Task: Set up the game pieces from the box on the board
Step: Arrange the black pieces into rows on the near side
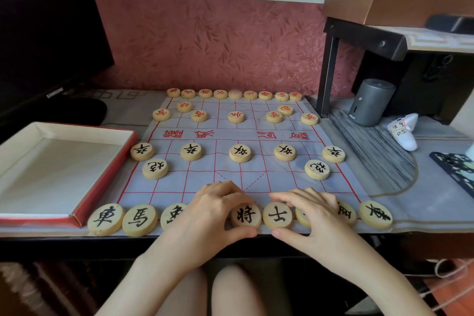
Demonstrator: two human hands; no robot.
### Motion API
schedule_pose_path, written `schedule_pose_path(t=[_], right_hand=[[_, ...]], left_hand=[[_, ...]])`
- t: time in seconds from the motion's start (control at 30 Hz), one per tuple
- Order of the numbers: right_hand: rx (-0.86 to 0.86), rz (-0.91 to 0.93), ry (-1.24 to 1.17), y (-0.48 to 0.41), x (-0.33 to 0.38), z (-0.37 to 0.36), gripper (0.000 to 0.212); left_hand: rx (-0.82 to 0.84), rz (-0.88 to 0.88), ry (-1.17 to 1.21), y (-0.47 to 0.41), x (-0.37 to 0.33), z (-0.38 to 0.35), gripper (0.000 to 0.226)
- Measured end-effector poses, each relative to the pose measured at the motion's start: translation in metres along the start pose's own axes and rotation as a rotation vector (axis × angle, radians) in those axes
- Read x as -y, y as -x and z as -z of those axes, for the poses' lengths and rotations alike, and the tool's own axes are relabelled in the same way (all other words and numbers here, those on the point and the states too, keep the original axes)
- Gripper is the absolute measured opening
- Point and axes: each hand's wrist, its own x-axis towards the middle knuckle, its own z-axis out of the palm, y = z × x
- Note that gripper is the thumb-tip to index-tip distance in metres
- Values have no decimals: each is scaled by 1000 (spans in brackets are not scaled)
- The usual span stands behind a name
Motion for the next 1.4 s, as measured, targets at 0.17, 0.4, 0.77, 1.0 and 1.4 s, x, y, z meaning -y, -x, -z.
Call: schedule_pose_path(t=[0.17, 0.4, 0.77, 1.0, 1.4], right_hand=[[-14, 7, 2, 1, -2, -2, 64], [-19, -6, -1, 9, -6, 9, 54], [-90, -175, -77, 43, -56, 52, 40], [-148, -186, 47, 33, -63, 41, 56], [36, -141, -129, 42, -58, 53, 58]], left_hand=[[-5, 4, 3, 0, 0, 0, 61], [-28, 4, -5, -1, -4, 1, 71], [14, -159, 59, -39, -59, -17, 41], [132, -221, 73, -58, -66, -32, 36], [11, -84, -19, -63, -67, -43, 76]])
